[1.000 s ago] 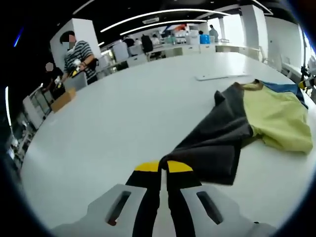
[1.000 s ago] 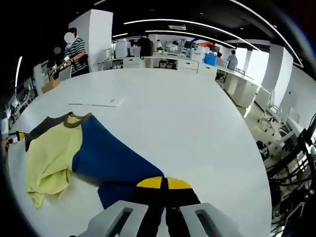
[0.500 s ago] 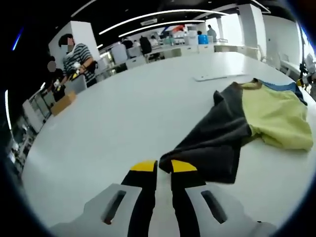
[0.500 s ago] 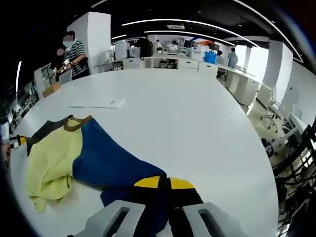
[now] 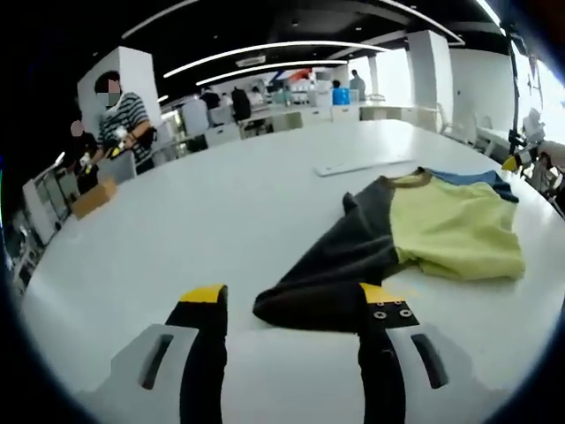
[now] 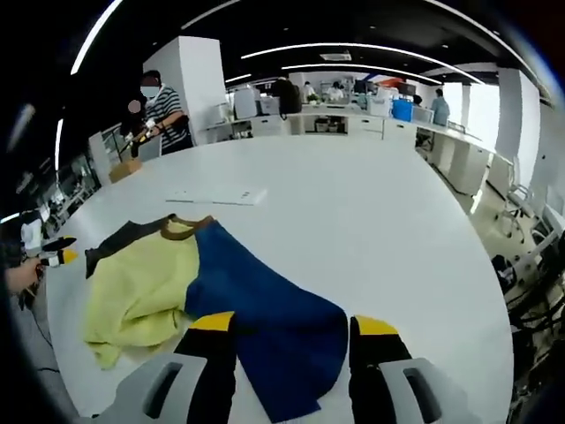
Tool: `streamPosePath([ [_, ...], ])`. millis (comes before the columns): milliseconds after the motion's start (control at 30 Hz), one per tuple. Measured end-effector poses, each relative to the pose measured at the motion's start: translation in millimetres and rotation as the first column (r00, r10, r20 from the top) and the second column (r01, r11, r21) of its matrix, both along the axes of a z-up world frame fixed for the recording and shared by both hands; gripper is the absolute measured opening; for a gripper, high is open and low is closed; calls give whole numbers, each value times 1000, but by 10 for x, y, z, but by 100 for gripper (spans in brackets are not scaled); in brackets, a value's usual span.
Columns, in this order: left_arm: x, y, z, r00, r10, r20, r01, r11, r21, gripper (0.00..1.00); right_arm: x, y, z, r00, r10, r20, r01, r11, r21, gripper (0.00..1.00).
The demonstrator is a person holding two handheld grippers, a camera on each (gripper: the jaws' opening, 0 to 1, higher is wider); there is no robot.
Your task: Fold the garment on the visible template until the final outline fits inside the template.
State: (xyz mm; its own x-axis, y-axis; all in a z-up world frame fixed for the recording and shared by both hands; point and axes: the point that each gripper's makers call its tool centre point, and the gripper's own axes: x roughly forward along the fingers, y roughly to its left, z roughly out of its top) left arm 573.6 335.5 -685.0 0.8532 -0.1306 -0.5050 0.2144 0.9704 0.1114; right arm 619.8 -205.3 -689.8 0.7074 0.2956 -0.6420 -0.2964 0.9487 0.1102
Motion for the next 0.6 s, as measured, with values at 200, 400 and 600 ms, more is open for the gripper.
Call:
streamPosePath([
  [200,-85,-112,79,999,-21,27,23,998,-63,71,-189,102,37,997,75,-6,-75,997,8,60],
  [400,-164,-210,185,998,-49,48,52,997,-59,79,-369,97,12,993,119,-7,-119,993,0,59],
  [600,-247,-352,262,995,-79,68,84,993,-79,86,-550,89,-107,988,147,-38,-148,989,1,59],
])
